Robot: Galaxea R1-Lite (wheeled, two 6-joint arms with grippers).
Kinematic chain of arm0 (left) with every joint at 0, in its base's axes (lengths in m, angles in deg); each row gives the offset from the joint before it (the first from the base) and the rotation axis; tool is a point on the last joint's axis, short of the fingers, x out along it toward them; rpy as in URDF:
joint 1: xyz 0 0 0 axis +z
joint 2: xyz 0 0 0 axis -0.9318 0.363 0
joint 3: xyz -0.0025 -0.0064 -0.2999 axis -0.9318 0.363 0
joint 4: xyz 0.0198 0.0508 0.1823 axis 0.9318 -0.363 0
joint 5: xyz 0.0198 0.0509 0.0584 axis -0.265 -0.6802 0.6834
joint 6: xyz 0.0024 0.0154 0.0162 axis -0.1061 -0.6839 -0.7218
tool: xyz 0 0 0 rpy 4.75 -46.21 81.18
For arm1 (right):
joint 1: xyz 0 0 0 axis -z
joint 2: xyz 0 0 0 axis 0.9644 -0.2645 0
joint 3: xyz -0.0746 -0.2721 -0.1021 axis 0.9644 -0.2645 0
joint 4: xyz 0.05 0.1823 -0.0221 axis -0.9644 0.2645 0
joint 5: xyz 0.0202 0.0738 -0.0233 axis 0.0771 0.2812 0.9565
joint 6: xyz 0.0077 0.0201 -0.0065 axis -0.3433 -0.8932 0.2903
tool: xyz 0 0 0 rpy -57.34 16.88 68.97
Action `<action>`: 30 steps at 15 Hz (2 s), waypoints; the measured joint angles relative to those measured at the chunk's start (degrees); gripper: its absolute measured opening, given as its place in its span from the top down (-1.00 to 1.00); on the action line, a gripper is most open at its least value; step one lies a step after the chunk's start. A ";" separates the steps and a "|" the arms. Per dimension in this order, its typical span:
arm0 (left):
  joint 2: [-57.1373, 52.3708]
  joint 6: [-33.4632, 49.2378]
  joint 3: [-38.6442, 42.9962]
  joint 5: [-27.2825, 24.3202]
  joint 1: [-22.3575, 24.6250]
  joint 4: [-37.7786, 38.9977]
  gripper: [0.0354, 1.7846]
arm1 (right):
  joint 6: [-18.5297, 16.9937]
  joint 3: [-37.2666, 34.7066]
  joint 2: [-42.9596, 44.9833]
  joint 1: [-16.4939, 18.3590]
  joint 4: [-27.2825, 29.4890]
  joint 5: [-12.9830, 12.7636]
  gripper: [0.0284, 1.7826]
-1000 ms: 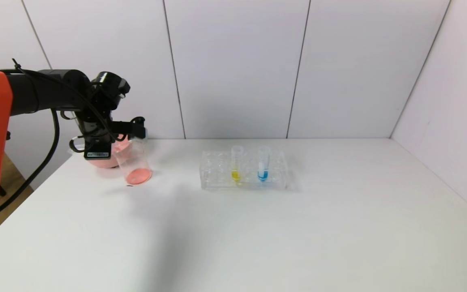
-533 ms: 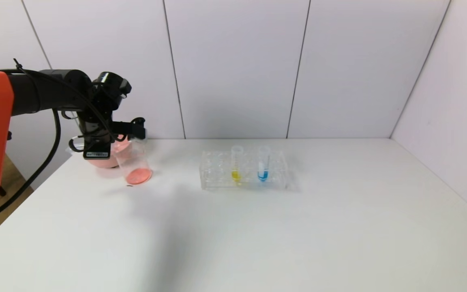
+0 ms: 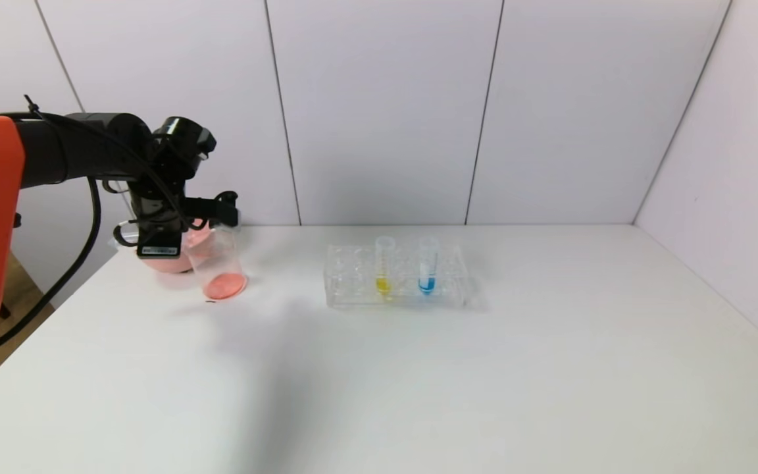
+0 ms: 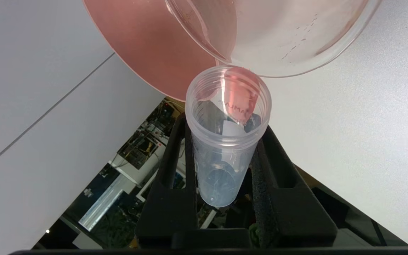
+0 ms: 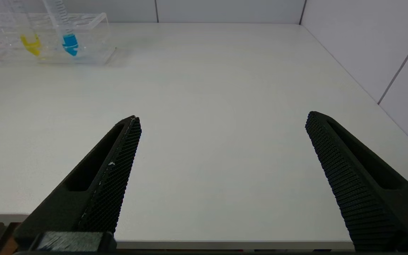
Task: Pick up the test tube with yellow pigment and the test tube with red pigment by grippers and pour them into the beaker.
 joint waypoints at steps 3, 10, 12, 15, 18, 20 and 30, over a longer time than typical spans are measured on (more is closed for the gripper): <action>0.00 -0.01 0.00 0.63 -0.18 0.02 0.52 | 0.00 0.00 0.00 0.00 0.00 -0.02 -0.91; 0.00 -0.04 0.02 0.63 -0.24 0.09 0.52 | 0.00 0.00 0.00 0.00 0.00 0.00 -0.91; 0.00 -0.04 0.02 0.61 -0.24 0.06 0.52 | 0.00 0.00 0.00 0.00 0.00 0.00 -0.91; -0.02 0.21 0.02 0.59 -0.24 -0.26 0.52 | 0.00 0.00 0.00 0.00 0.00 -0.02 -0.91; -0.28 0.68 0.11 -0.02 -0.20 -0.74 0.52 | 0.00 0.00 0.00 0.00 0.00 -0.02 -0.91; -0.88 1.04 0.33 -1.67 -0.07 -0.69 0.52 | 0.02 0.00 0.00 0.00 0.00 -0.02 -0.91; -5.21 9.09 0.96 -16.94 2.54 -1.35 0.52 | 0.02 0.00 0.00 0.00 0.00 -0.02 -0.91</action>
